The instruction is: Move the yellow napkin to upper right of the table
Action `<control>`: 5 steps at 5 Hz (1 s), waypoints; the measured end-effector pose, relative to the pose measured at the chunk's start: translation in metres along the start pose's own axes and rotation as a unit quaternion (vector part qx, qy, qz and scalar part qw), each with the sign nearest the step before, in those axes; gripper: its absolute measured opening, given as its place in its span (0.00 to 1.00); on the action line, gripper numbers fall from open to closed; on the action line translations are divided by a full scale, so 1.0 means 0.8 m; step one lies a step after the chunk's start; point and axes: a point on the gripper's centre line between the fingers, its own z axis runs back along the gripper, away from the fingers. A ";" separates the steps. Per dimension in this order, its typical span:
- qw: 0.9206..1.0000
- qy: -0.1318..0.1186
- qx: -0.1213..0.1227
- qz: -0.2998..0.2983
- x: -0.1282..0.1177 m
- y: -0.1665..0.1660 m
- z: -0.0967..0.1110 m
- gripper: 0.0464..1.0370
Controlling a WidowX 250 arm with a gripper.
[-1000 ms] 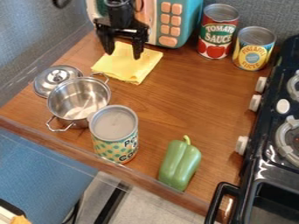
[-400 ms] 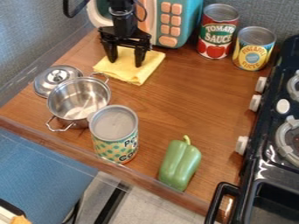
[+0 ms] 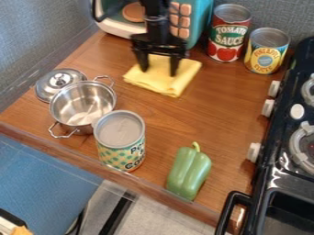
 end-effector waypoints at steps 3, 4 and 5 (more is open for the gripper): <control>1.000 0.004 -0.026 0.000 0.001 -0.080 0.007 0.96; 1.000 0.007 -0.028 0.002 0.001 -0.085 0.005 0.96; 1.000 0.004 -0.029 0.007 0.004 -0.086 0.009 0.96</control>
